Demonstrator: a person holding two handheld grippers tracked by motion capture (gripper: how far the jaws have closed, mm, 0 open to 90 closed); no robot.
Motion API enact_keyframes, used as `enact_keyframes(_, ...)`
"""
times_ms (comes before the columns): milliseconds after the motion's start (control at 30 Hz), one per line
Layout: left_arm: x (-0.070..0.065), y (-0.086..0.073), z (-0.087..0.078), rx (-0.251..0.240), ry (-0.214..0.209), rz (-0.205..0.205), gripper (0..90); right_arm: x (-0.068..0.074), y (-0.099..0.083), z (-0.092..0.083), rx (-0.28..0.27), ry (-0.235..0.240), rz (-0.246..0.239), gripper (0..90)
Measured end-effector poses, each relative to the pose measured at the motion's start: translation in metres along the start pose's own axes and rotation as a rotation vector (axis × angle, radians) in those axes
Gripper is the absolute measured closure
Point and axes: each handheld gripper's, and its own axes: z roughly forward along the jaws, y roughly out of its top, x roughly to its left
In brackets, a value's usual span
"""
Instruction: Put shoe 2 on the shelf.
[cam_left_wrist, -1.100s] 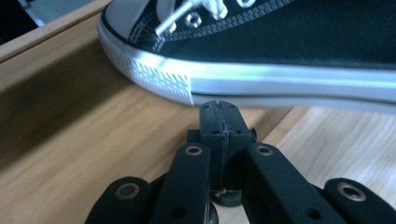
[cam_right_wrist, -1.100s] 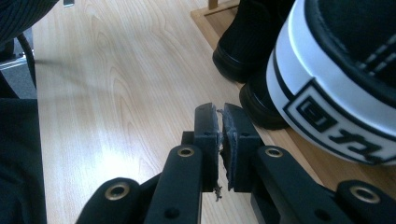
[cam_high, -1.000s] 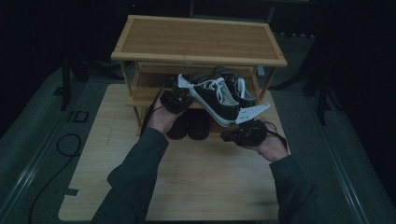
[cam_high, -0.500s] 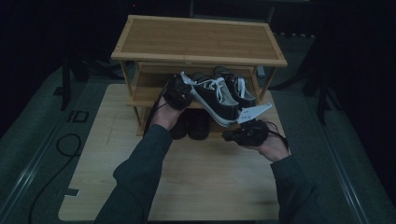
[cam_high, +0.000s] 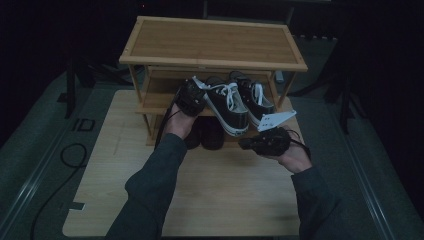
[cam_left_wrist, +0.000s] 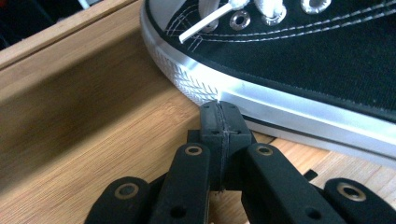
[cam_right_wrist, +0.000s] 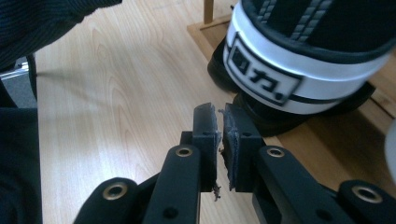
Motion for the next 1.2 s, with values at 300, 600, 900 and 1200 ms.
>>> enact_keyframes(300, 0.006, -0.001, 0.001, -0.006, -0.032, -0.029, 90.0, 0.003, 0.010, -0.002, -0.048, 0.009, -0.005, 86.4)
enact_keyframes(600, 0.015, -0.008, -0.005, 0.001, -0.033, -0.017, 90.0, 0.001, 0.010, -0.003, -0.051, -0.008, -0.001, 88.2)
enact_keyframes(900, 0.024, -0.017, -0.014, 0.000, -0.068, 0.015, 86.3, -0.001, 0.009, -0.004, -0.057, -0.012, -0.003, 89.2)
enact_keyframes(1200, 0.034, -0.026, -0.019, -0.014, -0.089, -0.021, 90.0, -0.002, 0.010, -0.002, -0.067, 0.007, 0.002, 89.9)
